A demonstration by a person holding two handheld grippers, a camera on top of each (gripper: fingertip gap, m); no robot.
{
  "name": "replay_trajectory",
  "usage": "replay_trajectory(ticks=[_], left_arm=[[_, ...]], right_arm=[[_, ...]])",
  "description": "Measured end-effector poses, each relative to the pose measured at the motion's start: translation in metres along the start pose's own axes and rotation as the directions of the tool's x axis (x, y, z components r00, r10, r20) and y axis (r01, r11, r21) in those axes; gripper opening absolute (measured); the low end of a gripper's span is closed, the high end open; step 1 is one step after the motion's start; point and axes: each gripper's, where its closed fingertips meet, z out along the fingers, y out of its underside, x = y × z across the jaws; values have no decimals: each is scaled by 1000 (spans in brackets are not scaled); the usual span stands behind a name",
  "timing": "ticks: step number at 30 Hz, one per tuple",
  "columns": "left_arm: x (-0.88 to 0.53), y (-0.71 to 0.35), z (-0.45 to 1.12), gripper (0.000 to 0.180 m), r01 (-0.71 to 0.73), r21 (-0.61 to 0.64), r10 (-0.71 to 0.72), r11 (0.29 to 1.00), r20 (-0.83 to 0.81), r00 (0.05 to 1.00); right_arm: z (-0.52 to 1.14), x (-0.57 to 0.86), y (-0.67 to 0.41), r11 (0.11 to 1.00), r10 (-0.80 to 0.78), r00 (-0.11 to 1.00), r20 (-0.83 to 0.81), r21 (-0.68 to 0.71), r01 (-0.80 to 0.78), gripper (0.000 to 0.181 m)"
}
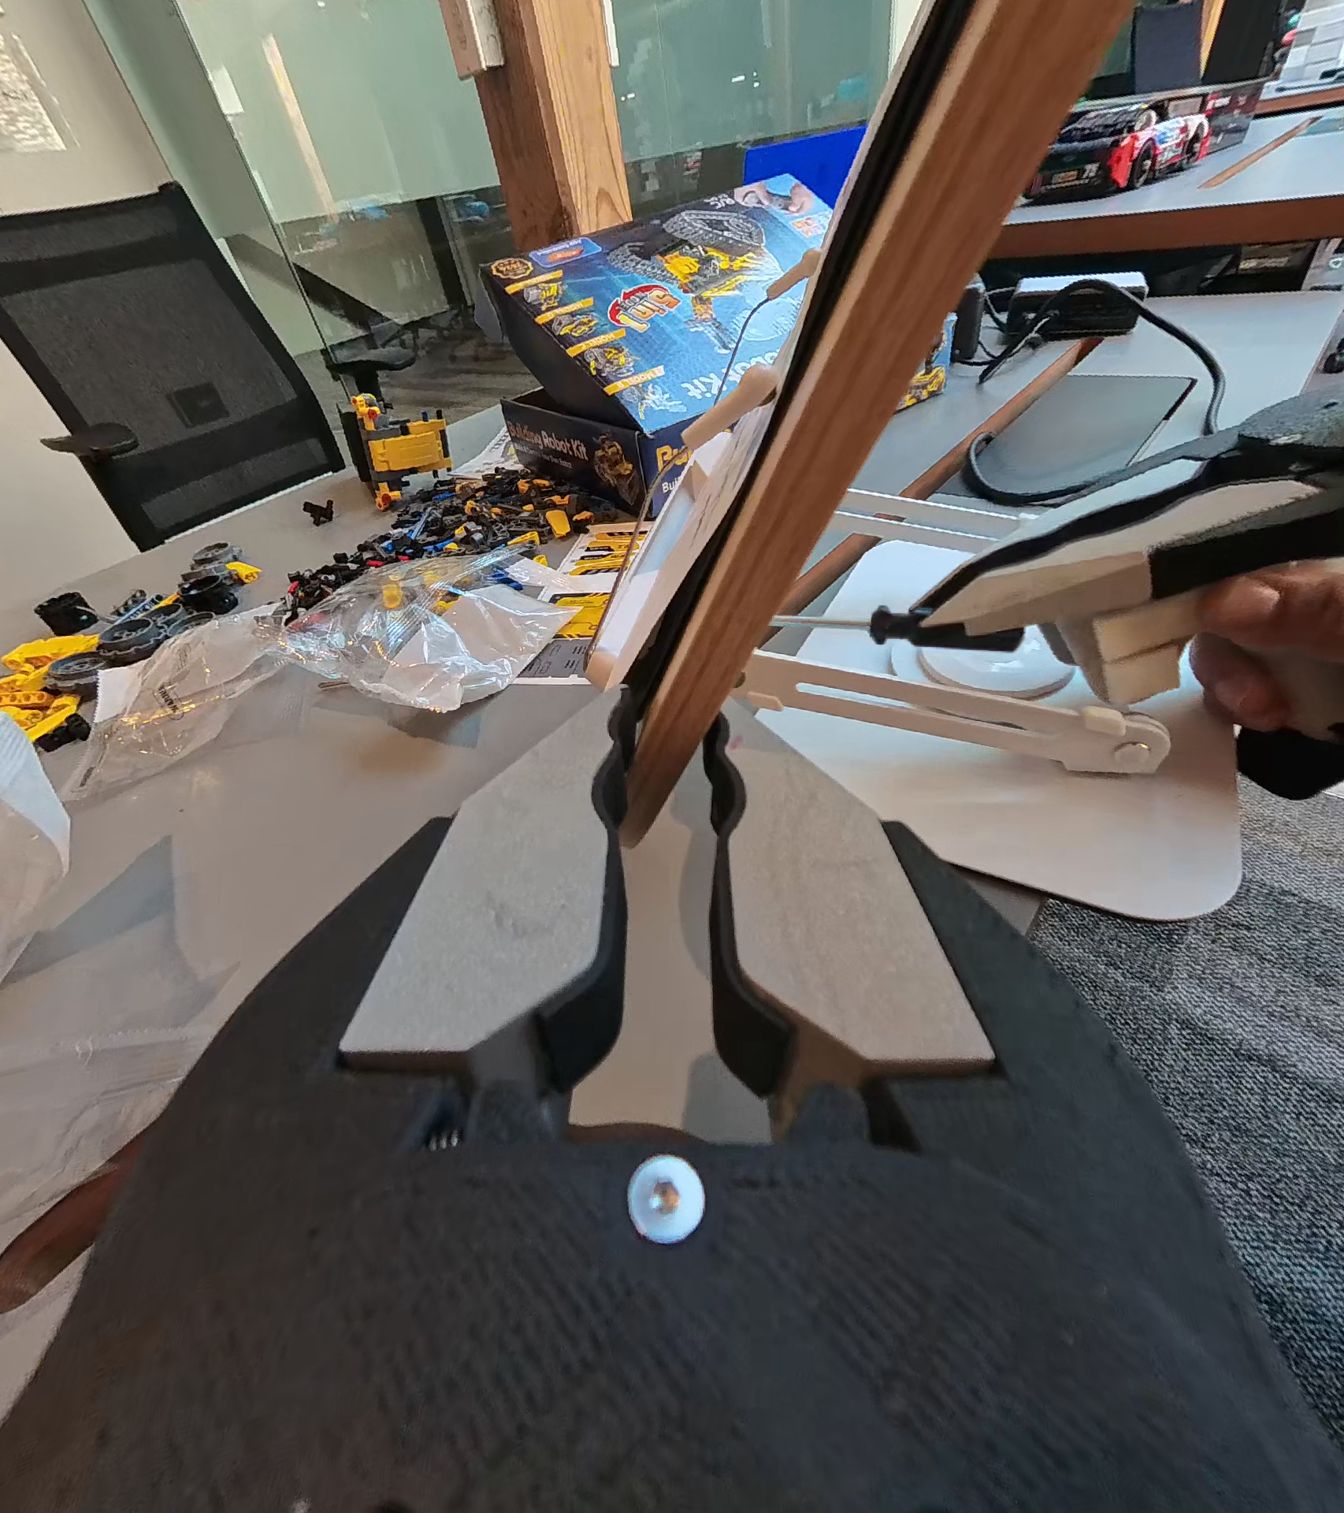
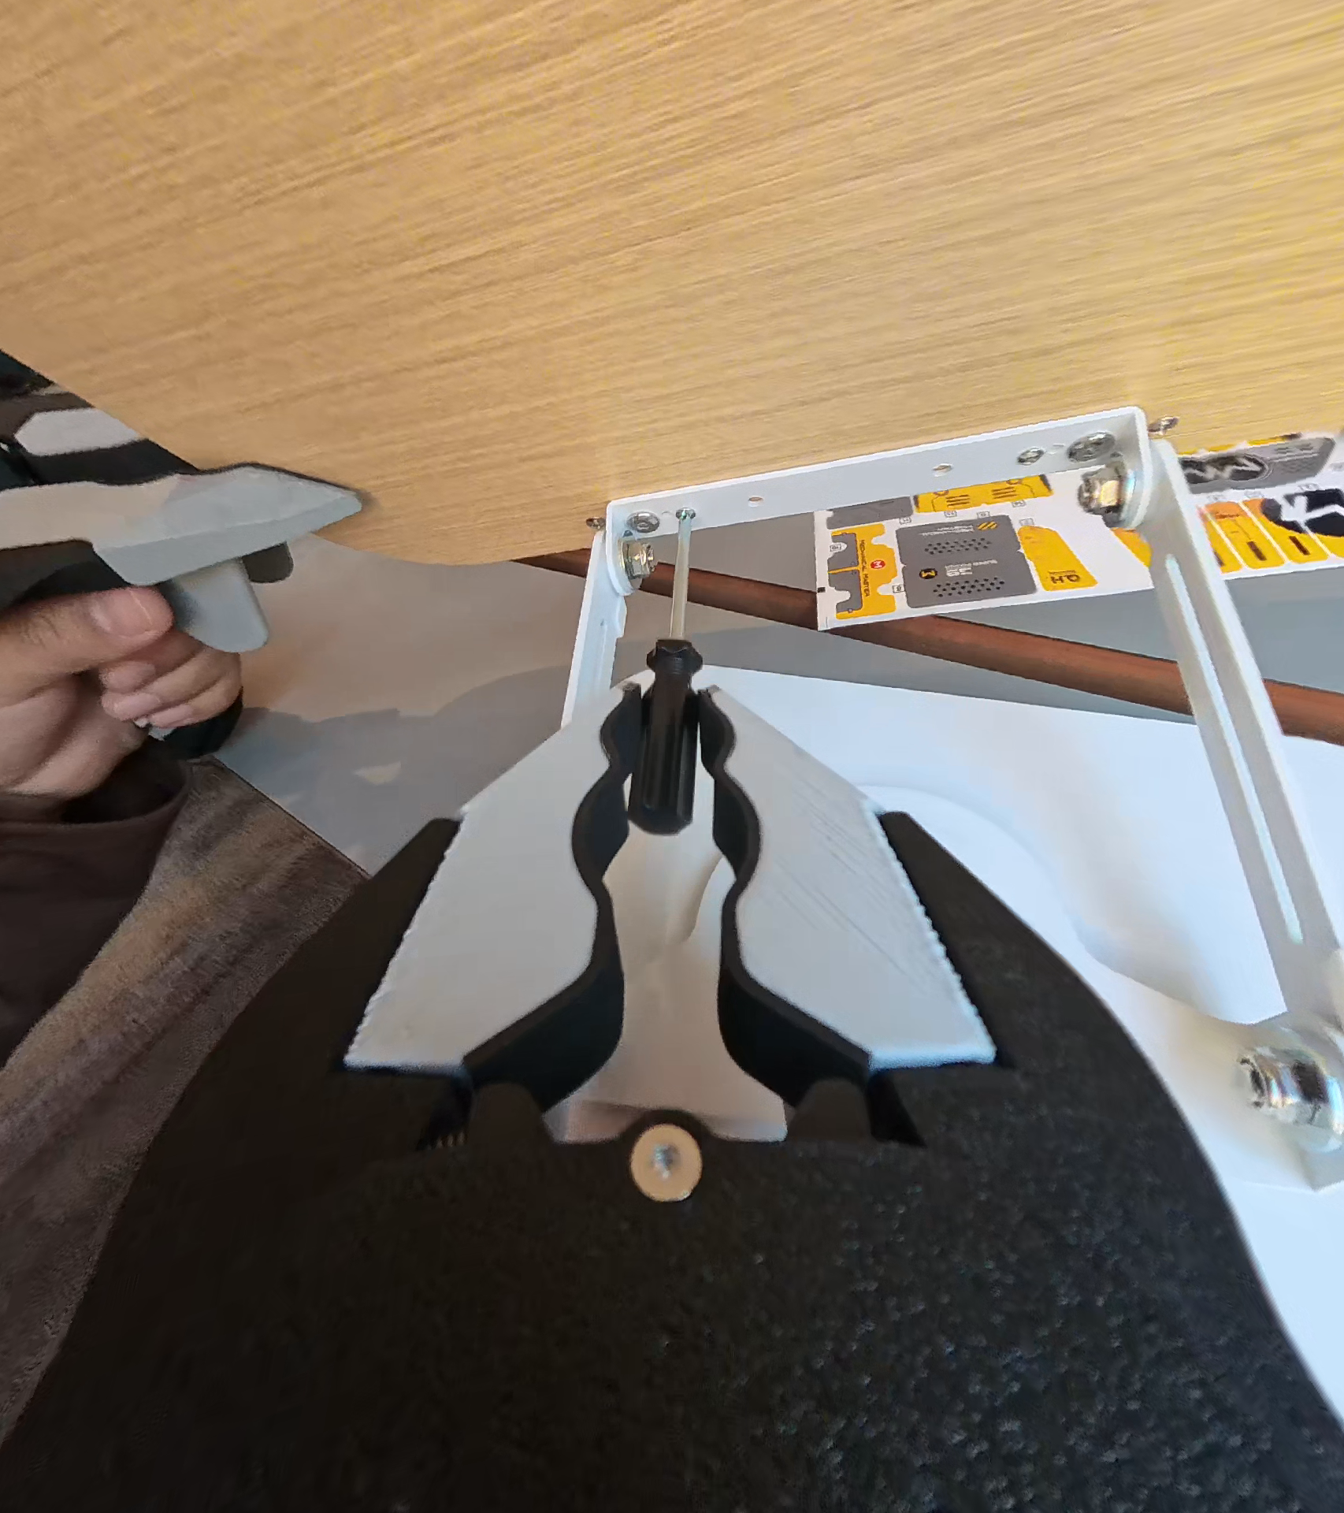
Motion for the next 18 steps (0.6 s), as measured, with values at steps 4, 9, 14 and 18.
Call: replay_trajectory(ticks=[4, 9, 14, 18], left_arm=[[0, 0, 0, 14, 10, 6, -10, 1000, 3, 1000], [0, 0, 0, 15, 6, -1, -6, 1000, 7, 1000], [0, 0, 0, 15, 12, -1, -12, 1000, 16, 1000], [-1, 0, 0, 15, 17, -1, -17, 1000, 22, 1000]], right_arm=[[3, 0, 4, 996, -81, 996, -28, -44, 79, 11], [9, 0, 10, 966, -242, 966, -87, -121, 231, 9], [6, 0, 7, 904, -425, 885, -192, -148, 402, 9], [5, 3, 5, 825, -565, 776, -281, -209, 525, 8]])
